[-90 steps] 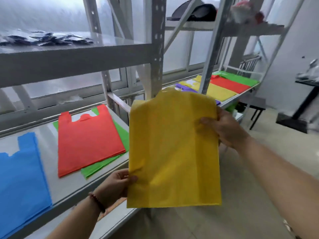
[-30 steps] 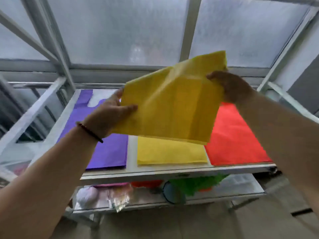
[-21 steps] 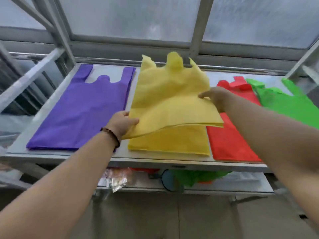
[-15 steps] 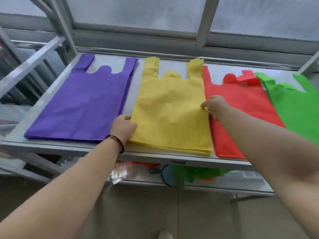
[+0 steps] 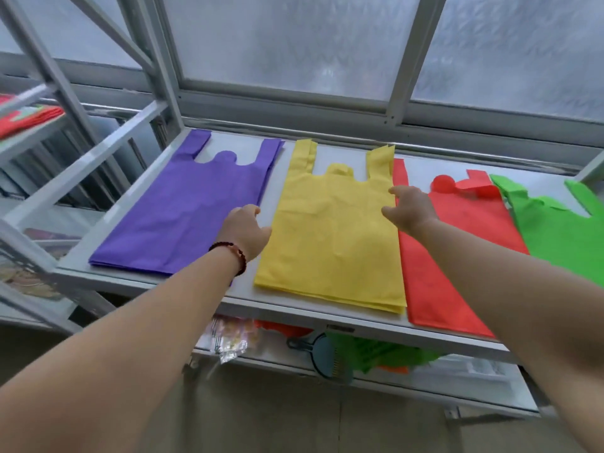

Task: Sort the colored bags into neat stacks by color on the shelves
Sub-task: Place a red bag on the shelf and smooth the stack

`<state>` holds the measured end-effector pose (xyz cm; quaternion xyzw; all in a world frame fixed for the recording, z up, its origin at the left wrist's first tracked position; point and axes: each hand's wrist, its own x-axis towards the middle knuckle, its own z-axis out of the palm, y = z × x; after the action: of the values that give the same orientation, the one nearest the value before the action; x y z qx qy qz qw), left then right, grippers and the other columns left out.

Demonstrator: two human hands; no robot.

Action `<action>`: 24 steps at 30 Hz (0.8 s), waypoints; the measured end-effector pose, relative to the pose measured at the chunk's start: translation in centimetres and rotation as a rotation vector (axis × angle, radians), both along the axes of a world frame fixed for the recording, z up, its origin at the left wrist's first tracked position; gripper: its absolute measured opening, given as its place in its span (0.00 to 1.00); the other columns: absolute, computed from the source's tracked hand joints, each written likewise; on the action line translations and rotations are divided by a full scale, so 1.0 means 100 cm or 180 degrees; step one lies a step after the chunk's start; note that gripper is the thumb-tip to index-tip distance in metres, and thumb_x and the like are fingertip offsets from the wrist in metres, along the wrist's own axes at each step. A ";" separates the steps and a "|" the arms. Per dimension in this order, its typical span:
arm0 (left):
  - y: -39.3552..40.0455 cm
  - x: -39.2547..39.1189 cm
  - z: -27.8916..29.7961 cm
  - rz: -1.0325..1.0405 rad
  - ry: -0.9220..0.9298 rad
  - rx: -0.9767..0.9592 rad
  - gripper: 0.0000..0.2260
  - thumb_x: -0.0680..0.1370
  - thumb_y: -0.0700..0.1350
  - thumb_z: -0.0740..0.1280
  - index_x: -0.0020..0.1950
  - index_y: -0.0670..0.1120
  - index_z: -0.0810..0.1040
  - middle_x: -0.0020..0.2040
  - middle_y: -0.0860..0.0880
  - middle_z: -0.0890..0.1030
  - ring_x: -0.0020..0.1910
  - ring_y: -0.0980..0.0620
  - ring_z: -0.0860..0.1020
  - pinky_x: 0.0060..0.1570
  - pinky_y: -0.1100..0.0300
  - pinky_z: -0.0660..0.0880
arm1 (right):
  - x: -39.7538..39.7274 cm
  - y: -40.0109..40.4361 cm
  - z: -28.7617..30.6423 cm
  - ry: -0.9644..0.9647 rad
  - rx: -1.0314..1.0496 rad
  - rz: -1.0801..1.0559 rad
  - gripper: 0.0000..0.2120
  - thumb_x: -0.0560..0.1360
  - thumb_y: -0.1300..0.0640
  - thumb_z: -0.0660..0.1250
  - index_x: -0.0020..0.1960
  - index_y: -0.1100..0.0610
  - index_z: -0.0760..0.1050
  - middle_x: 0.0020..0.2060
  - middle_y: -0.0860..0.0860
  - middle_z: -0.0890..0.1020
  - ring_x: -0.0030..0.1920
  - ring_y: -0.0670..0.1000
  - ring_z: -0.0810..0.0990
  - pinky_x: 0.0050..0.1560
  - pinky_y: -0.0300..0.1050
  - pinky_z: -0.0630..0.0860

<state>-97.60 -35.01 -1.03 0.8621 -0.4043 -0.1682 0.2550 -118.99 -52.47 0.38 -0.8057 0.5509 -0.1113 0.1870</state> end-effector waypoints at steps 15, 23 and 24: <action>0.184 0.137 0.112 0.0554 -0.1164 0.0339 0.21 0.76 0.44 0.64 0.69 0.44 0.70 0.65 0.41 0.75 0.62 0.41 0.75 0.62 0.48 0.72 | 0.214 0.172 0.115 0.0140 -0.0925 0.2473 0.22 0.73 0.59 0.63 0.67 0.59 0.70 0.64 0.57 0.76 0.65 0.57 0.73 0.63 0.50 0.72; 0.368 0.229 0.129 0.1193 -0.1096 0.0610 0.21 0.75 0.46 0.64 0.68 0.46 0.71 0.67 0.43 0.74 0.65 0.43 0.73 0.64 0.49 0.70 | 0.353 0.349 0.128 -0.0051 -0.0888 0.3382 0.21 0.74 0.59 0.62 0.67 0.57 0.71 0.62 0.59 0.78 0.61 0.60 0.77 0.59 0.49 0.74; 0.391 0.241 0.131 0.1263 -0.1077 0.0635 0.21 0.75 0.45 0.64 0.68 0.46 0.70 0.67 0.43 0.73 0.65 0.43 0.72 0.65 0.50 0.70 | 0.369 0.372 0.129 -0.0052 -0.0854 0.3469 0.22 0.74 0.59 0.63 0.68 0.57 0.70 0.63 0.59 0.77 0.62 0.60 0.76 0.59 0.50 0.74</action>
<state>-73.50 4.14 12.07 0.9611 -0.2459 -0.0075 0.1257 -82.10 -15.25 13.28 -0.9897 0.0344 -0.0740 0.1176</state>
